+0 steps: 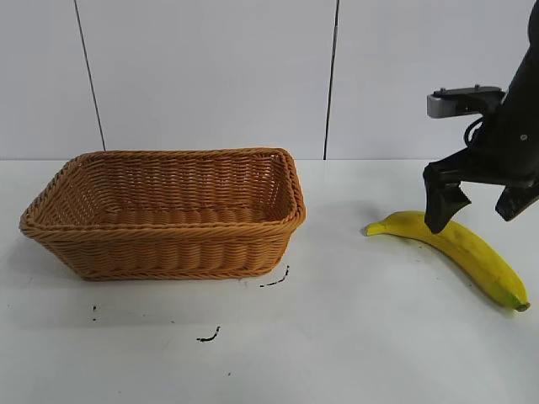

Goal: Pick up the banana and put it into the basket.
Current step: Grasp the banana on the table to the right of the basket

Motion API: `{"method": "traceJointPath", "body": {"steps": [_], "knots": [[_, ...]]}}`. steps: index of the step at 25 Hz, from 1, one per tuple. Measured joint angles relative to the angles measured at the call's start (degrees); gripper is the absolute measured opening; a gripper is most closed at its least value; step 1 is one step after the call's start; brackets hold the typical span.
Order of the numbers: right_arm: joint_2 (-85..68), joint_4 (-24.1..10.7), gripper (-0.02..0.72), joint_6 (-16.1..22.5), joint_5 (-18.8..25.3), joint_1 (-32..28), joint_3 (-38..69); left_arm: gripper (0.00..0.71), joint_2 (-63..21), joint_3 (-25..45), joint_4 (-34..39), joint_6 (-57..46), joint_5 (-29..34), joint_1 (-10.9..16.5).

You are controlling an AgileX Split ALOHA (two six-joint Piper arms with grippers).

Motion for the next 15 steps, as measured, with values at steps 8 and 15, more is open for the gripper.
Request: {"method": "traceJointPath", "body": {"steps": [8, 15], "knots": [[0.8, 0.0, 0.561, 0.2, -1.6, 0.0, 0.0, 0.69, 0.0, 0.0, 0.0, 0.0, 0.0, 0.0], [0.8, -0.3, 0.303, 1.7, -2.3, 0.0, 0.0, 0.69, 0.0, 0.0, 0.0, 0.0, 0.0, 0.0]]}}
